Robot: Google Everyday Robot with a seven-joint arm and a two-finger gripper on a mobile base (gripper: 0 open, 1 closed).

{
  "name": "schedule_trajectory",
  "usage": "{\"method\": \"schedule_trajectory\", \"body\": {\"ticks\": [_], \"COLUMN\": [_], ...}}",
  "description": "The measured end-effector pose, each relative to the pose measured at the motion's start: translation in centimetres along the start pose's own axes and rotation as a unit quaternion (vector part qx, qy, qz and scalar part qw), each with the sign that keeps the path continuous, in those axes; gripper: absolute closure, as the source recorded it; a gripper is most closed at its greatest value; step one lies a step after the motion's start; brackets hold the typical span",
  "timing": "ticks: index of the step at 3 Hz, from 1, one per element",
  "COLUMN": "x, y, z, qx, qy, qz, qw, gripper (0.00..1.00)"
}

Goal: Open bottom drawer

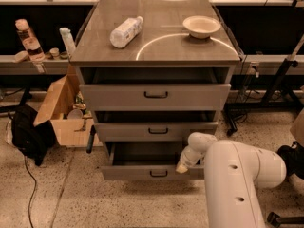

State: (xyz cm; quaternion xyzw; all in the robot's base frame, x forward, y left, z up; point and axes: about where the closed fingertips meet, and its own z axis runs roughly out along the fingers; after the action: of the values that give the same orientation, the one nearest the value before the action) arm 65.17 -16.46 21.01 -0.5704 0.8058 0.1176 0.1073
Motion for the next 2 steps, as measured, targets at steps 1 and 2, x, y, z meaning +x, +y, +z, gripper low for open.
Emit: {"method": "schedule_trajectory", "body": {"ticks": [1, 2], "x": [-2.66, -2.41], "y": [-4.19, -3.94], "z": [-5.91, -5.97], "qx": [0.017, 0.017], "qy": [-0.005, -0.005], "qz": [-0.002, -0.002], "qw": [0.9998, 0.9998], "gripper": [0.00, 0.00]}}
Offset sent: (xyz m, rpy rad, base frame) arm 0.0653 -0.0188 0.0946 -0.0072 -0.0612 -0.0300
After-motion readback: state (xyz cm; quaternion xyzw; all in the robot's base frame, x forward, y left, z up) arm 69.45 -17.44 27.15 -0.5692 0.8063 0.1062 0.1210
